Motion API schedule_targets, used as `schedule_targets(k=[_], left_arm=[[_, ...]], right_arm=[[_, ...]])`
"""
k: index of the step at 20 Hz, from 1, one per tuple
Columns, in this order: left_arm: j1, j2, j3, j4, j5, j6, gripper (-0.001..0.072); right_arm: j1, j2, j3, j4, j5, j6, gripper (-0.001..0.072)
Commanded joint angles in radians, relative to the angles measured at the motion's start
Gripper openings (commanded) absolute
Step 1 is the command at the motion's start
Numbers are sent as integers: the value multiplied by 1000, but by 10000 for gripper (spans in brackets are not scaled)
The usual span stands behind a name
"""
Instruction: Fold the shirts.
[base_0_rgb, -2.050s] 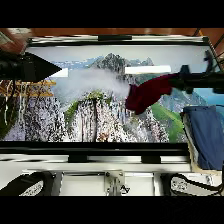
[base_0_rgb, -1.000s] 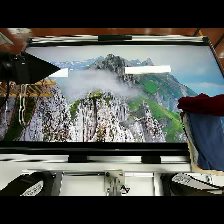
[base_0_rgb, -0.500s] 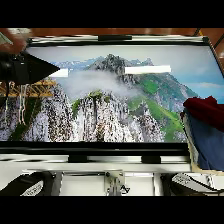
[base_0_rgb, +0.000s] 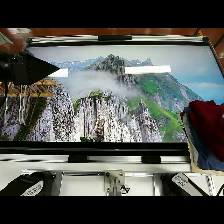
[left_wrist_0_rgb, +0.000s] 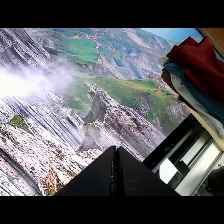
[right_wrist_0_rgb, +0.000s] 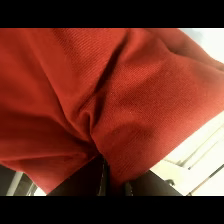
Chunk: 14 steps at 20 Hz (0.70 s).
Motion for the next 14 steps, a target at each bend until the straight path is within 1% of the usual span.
schedule_targets(k=[1, 5, 6, 7, 8, 9, 10, 12, 14], left_arm=[[1, 3, 5, 0, 1, 0, 39], [1, 3, 5, 0, 24, 0, 38], [1, 3, 5, 0, 31, 1, 39], [1, 3, 5, 0, 35, 1, 39], [1, 3, 5, 1, 39, 1, 38], [1, 3, 5, 2, 37, 4, 39], [1, 3, 5, 6, 37, 14, 39], [1, -4, 4, 24, 37, 68, 38], [1, -22, 2, 58, 37, 92, 39]], right_arm=[[0, 19, -113, -29, -79, 17, 70], [0, 19, -148, -30, -111, 50, 70], [0, 19, -147, -31, -112, 58, 87], [0, 19, -147, -32, -110, 58, 244], [0, 19, -147, -31, -90, 32, 520], [0, 19, -147, -43, -56, 0, 546], [0, 21, -145, -76, -22, -5, 546], [0, 41, -127, -119, 40, -40, 546], [0, 63, -48, -149, 66, -47, 546]])
